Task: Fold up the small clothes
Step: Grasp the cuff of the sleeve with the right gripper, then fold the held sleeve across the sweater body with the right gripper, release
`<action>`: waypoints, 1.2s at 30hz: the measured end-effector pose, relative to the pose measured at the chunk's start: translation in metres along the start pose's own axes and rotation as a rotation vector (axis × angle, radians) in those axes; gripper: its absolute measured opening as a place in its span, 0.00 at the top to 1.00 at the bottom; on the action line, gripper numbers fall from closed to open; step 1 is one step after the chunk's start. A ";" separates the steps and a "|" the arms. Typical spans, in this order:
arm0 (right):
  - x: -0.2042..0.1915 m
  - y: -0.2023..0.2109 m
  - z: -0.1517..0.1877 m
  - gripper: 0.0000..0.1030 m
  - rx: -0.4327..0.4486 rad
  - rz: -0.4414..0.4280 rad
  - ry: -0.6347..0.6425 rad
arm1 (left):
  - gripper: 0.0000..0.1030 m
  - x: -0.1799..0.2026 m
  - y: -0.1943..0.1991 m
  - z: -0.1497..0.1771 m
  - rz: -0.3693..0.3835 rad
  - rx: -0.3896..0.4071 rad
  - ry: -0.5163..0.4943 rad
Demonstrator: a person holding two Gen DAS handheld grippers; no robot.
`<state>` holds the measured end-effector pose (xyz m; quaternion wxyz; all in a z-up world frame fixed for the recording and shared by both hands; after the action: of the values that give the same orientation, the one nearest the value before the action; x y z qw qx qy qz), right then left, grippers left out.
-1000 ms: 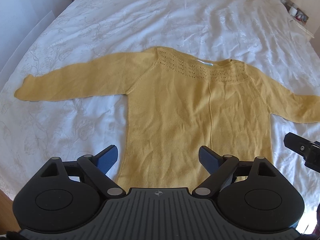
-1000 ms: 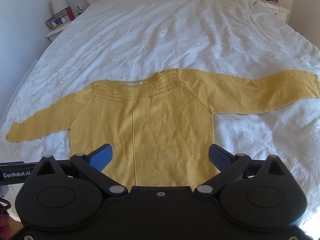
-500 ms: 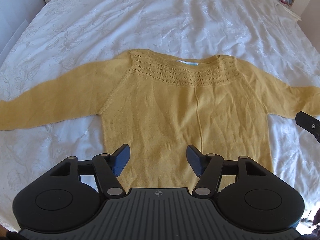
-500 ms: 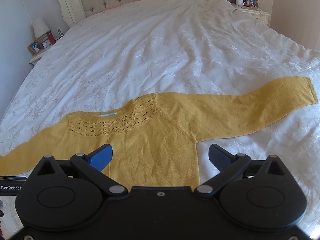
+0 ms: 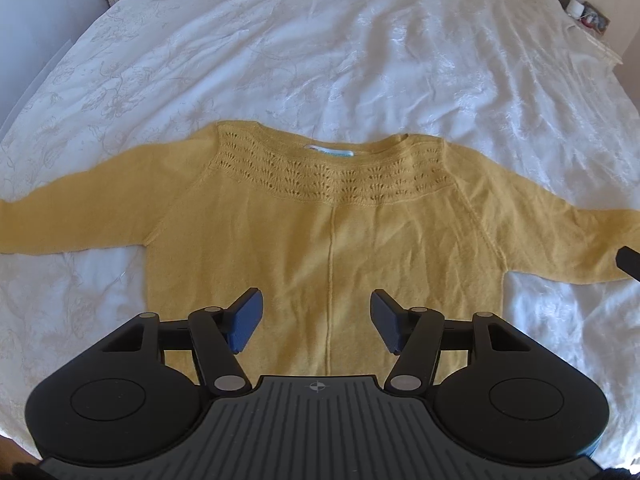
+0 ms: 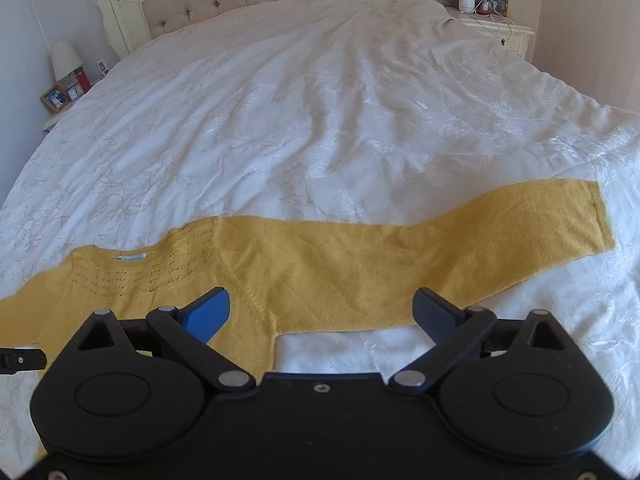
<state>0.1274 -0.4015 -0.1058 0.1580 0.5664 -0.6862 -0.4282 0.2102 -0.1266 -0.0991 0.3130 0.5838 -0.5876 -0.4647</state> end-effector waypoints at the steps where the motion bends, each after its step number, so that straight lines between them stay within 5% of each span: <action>1: 0.012 0.001 -0.003 0.07 0.002 0.020 0.010 | 0.43 0.006 0.004 -0.001 0.002 0.016 0.008; 6: 0.093 0.004 -0.023 0.23 -0.001 0.128 0.018 | 0.43 0.035 0.021 -0.002 0.011 0.093 0.008; 13: 0.200 -0.006 -0.052 0.24 -0.001 0.265 -0.014 | 0.43 0.059 0.031 0.005 -0.013 0.169 -0.034; 17: 0.246 -0.024 -0.060 0.24 -0.034 0.275 -0.063 | 0.43 0.058 0.026 0.011 0.048 0.094 0.022; 22: 0.284 -0.048 -0.054 0.24 -0.093 0.172 -0.178 | 0.44 0.047 0.015 0.018 0.041 0.015 0.091; 24: 0.293 -0.052 -0.051 0.26 -0.082 0.127 -0.223 | 0.44 0.043 0.012 0.020 0.038 -0.001 0.104; 26: 0.296 -0.050 -0.051 0.41 -0.064 0.112 -0.251 | 0.44 0.039 0.009 0.021 0.038 -0.011 0.114; 28: 0.294 -0.046 -0.053 0.76 -0.051 0.080 -0.274 | 0.44 0.034 0.005 0.023 0.032 -0.017 0.115; 29: 0.291 -0.044 -0.054 0.84 -0.049 0.052 -0.282 | 0.44 0.032 0.003 0.024 0.029 -0.020 0.114; 36: 0.209 -0.019 -0.078 0.84 0.001 -0.064 -0.226 | 0.44 0.012 -0.013 0.024 0.046 -0.027 0.101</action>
<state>0.1299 -0.6245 -0.1305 0.0655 0.5361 -0.6814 -0.4939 0.1920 -0.1324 -0.1220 0.3608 0.5887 -0.5778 -0.4353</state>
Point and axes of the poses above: each gripper's, at about its wrist camera, not at the fingertips, and y roughly against the way its jaws point, x to its right, z to its underside, the point moved 5 cm from there along -y, roughly the way its jaws point, and after that the axes turned 10 degrees about -z, right-handed, at the moved point
